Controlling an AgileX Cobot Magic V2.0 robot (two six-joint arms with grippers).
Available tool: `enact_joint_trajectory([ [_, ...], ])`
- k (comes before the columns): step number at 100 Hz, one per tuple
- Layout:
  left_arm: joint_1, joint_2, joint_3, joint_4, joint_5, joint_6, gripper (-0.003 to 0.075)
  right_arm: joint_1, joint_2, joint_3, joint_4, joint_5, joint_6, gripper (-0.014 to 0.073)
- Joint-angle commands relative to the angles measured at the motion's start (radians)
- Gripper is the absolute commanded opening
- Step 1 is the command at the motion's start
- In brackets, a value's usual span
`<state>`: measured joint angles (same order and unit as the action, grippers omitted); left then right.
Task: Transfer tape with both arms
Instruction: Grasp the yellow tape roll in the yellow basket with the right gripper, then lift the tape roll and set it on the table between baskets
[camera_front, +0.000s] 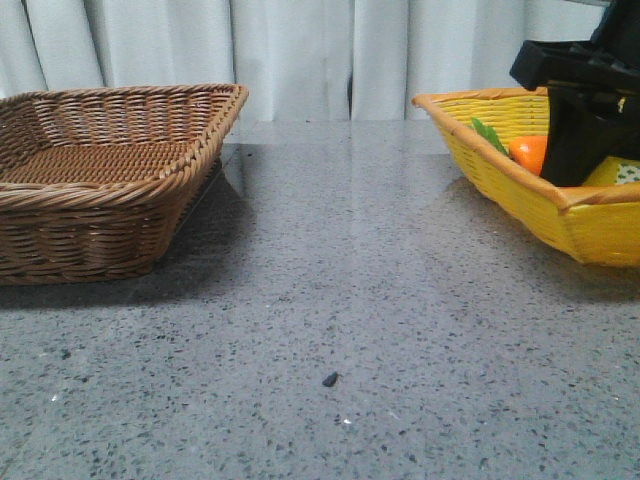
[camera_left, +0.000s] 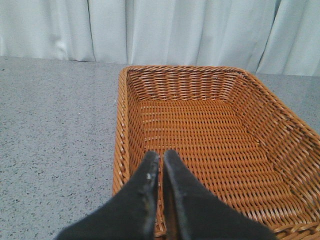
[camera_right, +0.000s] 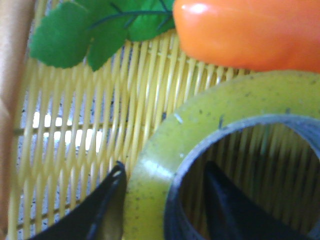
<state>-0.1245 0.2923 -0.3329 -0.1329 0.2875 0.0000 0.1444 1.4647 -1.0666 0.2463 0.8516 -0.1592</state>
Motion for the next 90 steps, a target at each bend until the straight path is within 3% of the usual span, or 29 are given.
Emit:
enact_joint_trajectory([
  [1, 0.001, 0.017, -0.037, -0.01, -0.074, 0.0, -0.0021, -0.002, -0.027, -0.033, 0.003, -0.029, -0.014, 0.0171],
  [16, 0.001, 0.017, -0.037, -0.01, -0.074, 0.0, -0.0021, -0.002, -0.017, -0.033, 0.003, -0.029, -0.014, -0.0021],
  [23, 0.001, 0.017, -0.037, -0.01, -0.074, 0.0, -0.0021, -0.002, -0.017, -0.033, 0.003, -0.031, -0.014, -0.0071],
  [38, 0.001, 0.017, -0.037, -0.01, -0.074, 0.0, -0.0021, -0.002, -0.023, -0.039, 0.001, -0.034, -0.014, -0.0074],
  [60, 0.001, 0.017, -0.037, -0.01, -0.074, 0.0, -0.0021, 0.024, -0.071, -0.17, -0.001, 0.102, -0.014, -0.0062],
  [90, 0.001, 0.017, -0.037, -0.01, -0.074, 0.0, -0.0021, 0.314, -0.084, -0.386, -0.025, 0.156, -0.014, -0.0062],
])
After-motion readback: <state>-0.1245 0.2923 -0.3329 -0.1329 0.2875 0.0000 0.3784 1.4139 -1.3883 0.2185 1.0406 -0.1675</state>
